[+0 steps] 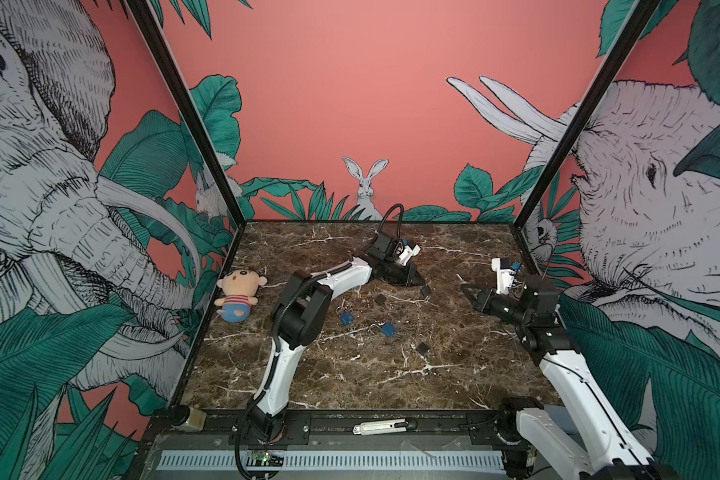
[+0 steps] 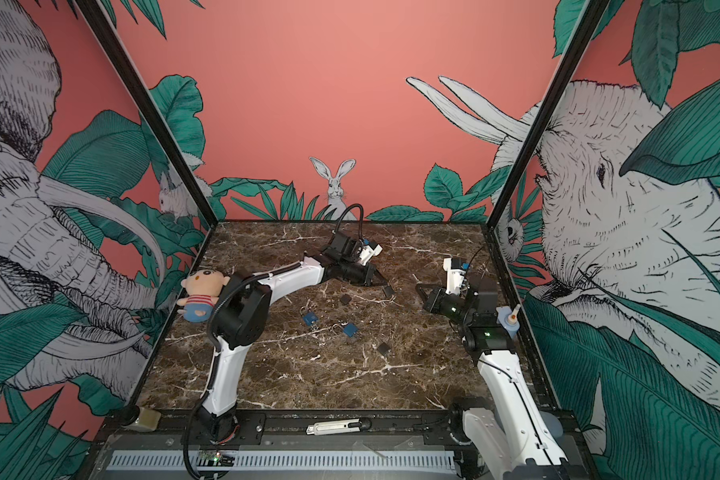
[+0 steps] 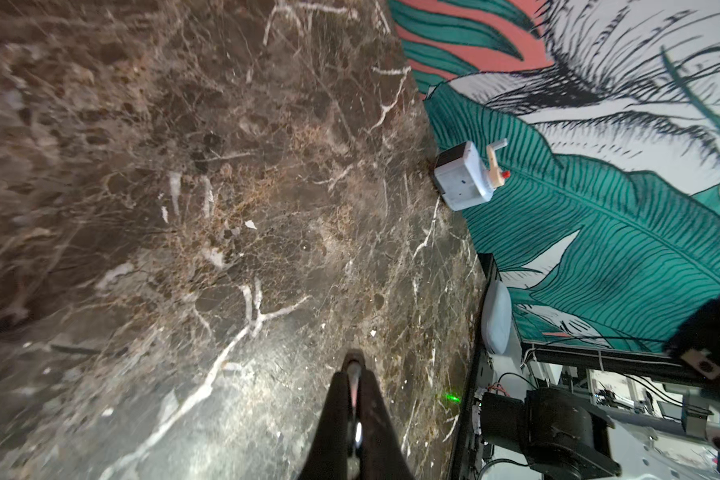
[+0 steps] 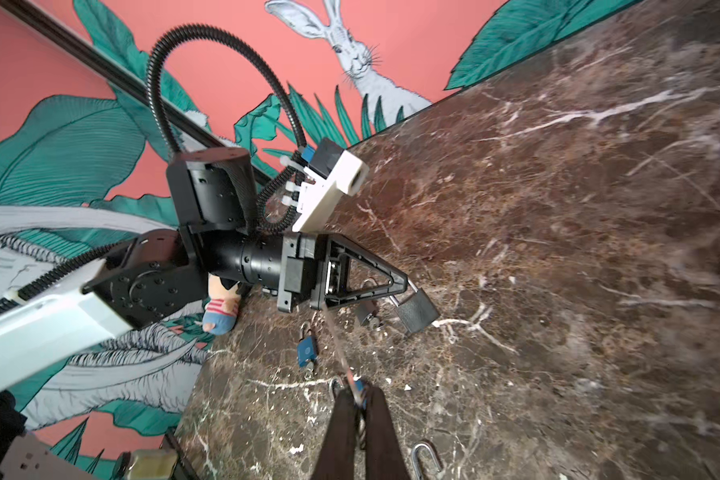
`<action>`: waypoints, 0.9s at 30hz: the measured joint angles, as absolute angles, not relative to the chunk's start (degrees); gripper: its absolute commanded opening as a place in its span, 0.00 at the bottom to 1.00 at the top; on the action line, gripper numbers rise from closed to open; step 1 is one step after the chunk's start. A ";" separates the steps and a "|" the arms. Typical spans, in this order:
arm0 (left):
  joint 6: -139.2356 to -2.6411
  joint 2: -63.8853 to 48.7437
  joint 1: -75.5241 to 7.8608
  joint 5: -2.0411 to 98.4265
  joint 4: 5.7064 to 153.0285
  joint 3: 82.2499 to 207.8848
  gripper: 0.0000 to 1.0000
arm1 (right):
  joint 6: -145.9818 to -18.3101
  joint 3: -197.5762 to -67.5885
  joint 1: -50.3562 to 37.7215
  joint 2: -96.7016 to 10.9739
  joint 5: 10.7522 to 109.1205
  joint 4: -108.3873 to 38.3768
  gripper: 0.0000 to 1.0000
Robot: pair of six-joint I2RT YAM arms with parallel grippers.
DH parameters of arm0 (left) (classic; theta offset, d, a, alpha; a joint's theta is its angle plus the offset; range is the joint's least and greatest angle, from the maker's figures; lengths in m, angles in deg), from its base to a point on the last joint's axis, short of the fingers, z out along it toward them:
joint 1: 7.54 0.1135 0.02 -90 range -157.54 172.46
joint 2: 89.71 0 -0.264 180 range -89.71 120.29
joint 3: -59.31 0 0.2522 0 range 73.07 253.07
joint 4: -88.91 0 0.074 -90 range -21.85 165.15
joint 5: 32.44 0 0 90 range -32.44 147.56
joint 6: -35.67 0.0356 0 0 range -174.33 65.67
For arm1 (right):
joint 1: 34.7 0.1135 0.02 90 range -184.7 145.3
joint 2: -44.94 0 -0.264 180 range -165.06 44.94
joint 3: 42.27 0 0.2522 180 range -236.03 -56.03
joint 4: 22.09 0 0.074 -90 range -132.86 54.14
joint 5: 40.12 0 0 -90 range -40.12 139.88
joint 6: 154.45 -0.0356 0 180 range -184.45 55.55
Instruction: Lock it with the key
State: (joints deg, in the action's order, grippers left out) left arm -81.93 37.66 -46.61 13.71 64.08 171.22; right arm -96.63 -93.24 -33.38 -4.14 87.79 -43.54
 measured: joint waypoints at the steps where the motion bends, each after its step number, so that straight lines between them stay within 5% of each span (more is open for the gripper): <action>1: -82.08 39.58 -46.66 13.51 63.55 172.83 0.00 | -96.61 -93.13 -33.75 -3.95 87.55 -43.95 0.00; 16: -85.18 55.19 -47.00 11.96 60.91 191.98 0.00 | -94.99 -92.80 -33.97 -5.21 86.96 -45.31 0.00; 27: -86.32 57.88 -47.29 12.24 58.70 193.86 0.04 | -94.53 -92.83 -33.97 -5.76 87.01 -45.55 0.00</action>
State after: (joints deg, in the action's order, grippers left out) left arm -86.32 57.88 -47.29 12.24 58.70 193.86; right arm -94.53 -92.83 -33.97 -5.76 87.01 -45.55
